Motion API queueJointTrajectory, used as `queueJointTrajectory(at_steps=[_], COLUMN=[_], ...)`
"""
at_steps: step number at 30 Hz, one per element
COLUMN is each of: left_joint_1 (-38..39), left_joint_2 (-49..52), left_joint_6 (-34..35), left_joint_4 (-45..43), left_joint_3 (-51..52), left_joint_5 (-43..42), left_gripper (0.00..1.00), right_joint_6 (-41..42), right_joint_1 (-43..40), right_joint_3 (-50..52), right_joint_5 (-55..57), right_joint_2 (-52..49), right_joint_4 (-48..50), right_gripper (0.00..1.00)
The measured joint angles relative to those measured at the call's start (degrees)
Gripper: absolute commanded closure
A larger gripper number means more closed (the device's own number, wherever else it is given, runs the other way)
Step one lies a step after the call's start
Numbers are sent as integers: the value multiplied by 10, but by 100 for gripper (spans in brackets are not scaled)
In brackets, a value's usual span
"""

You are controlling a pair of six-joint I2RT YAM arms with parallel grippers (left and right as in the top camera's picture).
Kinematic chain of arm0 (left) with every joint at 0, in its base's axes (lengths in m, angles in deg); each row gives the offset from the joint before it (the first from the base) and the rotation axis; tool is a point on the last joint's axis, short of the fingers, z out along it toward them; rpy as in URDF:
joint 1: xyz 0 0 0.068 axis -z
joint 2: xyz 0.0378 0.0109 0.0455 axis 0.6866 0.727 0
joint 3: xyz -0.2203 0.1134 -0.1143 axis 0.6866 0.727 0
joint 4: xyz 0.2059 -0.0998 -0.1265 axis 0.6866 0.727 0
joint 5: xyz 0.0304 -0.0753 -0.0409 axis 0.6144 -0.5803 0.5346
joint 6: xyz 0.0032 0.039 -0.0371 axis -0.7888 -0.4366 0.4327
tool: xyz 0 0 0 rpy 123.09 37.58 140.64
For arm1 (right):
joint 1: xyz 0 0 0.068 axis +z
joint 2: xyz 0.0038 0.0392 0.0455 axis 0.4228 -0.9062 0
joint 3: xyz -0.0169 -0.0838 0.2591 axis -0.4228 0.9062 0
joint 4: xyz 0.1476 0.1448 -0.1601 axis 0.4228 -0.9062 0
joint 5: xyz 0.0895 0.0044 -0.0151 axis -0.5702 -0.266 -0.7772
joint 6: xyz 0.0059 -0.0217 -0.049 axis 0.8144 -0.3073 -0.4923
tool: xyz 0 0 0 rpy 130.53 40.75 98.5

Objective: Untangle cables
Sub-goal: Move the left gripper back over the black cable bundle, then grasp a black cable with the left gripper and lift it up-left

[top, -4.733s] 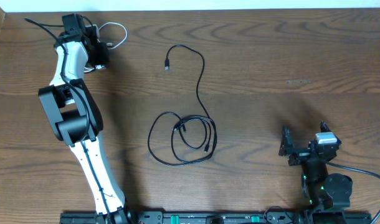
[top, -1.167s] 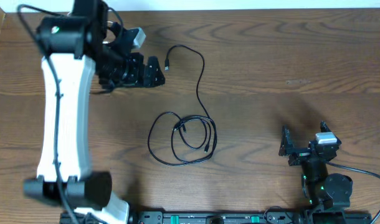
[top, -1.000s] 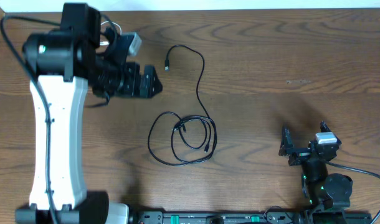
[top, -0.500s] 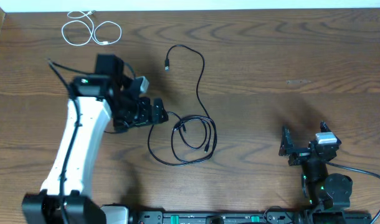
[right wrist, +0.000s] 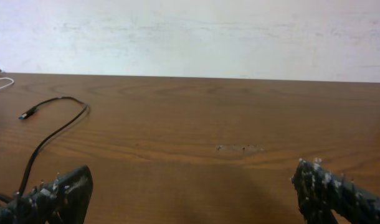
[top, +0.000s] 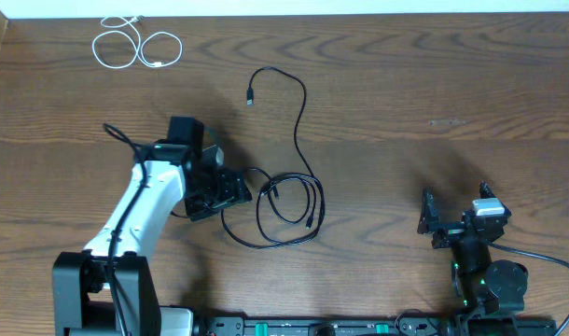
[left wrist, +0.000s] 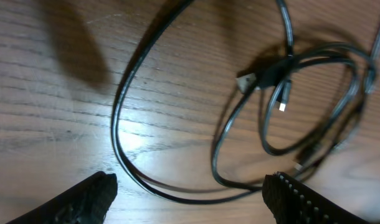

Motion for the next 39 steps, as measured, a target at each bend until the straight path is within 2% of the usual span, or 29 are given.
queueJointTrajectory(at_steps=[8, 16, 19, 23, 26, 31, 32, 36, 39], left_joint_1=[104, 151, 151, 152, 155, 167, 169, 172, 172], left_joint_2=[9, 54, 74, 104, 113, 123, 123, 124, 130], left_joint_6=[50, 69, 81, 88, 93, 96, 96, 92, 92], left_joint_4=[-24, -67, -70, -74, -73, -74, -75, -75, -43], left_joint_3=[0, 0, 0, 0, -4, -14, -14, -17, -27], left_joint_5=[103, 129, 134, 136, 142, 149, 148, 145, 143], left_gripper=[20, 20, 35, 42, 53, 81, 90, 92, 93], right_joint_6=[0, 0, 0, 0, 0, 0, 0, 0, 0], right_joint_1=[0, 0, 0, 0, 0, 0, 0, 0, 0], right_joint_3=[0, 0, 0, 0, 0, 0, 0, 0, 0], right_joint_5=[0, 0, 0, 0, 0, 0, 0, 0, 0], right_joint_2=[0, 0, 0, 0, 0, 0, 0, 0, 0], right_joint_4=[0, 0, 0, 0, 0, 0, 0, 0, 0], right_gripper=[1, 1, 1, 1, 1, 1, 1, 1, 1])
